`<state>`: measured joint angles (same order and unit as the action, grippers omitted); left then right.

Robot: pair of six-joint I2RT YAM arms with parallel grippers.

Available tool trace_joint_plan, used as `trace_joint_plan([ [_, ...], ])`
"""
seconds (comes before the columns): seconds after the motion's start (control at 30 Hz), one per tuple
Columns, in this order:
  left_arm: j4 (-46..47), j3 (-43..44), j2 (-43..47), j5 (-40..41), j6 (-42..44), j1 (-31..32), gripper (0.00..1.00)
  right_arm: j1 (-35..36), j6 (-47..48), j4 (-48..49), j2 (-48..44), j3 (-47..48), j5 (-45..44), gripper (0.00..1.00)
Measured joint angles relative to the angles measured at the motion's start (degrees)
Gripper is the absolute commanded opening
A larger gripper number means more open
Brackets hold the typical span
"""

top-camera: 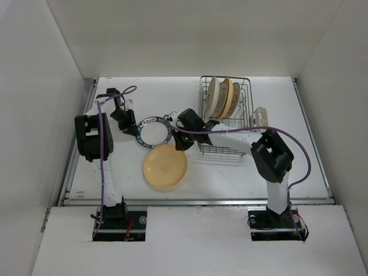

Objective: Unload the plates from the dish rack

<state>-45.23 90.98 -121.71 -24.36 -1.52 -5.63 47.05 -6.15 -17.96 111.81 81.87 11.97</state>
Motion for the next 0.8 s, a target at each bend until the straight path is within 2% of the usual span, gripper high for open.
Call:
trace_joint_plan([
  [0.3, 6.0, 2.2, -1.5, -1.1, -5.2, -2.0, 0.0, 1.0, 1.2, -1.4, 3.2, 0.5, -1.0, 0.0],
  [0.43, 6.4, 3.3, -2.2, -1.5, -5.8, -2.8, 0.02, 1.6, 1.2, -1.1, 5.4, 3.9, -3.2, 0.0],
  [0.47, 6.4, 3.5, -2.3, -1.4, -5.7, -2.8, 0.05, 1.7, 1.2, -1.0, 6.1, 4.8, -3.8, 0.03],
  [0.53, 6.4, 3.8, -2.4, -1.1, -5.1, -2.8, 0.16, 1.8, 1.1, -0.5, 7.4, 6.5, -5.2, 0.17],
  [0.57, 6.4, 3.8, -2.4, -0.9, -4.9, -2.7, 0.29, 2.0, 1.0, -0.3, 7.8, 7.1, -6.0, 0.23],
  [0.6, 6.4, 3.8, -2.4, -0.7, -4.4, -2.7, 0.36, 2.2, 1.0, -0.3, 8.1, 7.2, -6.8, 0.35],
  [0.63, 6.4, 3.8, -2.4, -0.6, -4.3, -2.7, 0.41, 2.2, 0.8, -0.3, 8.1, 7.2, -7.6, 0.42],
  [0.7, 6.4, 3.8, -2.0, -0.3, -3.5, -2.7, 0.52, 2.2, 1.2, -0.5, 8.1, 7.3, -8.6, 0.48],
  [0.73, 6.6, 3.8, -1.9, -0.2, -3.4, -2.7, 0.55, 2.2, 1.2, -0.6, 8.1, 7.4, -9.0, 0.53],
  [0.8, 6.9, 3.7, -1.3, 0.6, -3.0, -2.7, 0.58, 2.2, 1.3, -1.1, 8.1, 8.0, -9.9, 0.54],
])
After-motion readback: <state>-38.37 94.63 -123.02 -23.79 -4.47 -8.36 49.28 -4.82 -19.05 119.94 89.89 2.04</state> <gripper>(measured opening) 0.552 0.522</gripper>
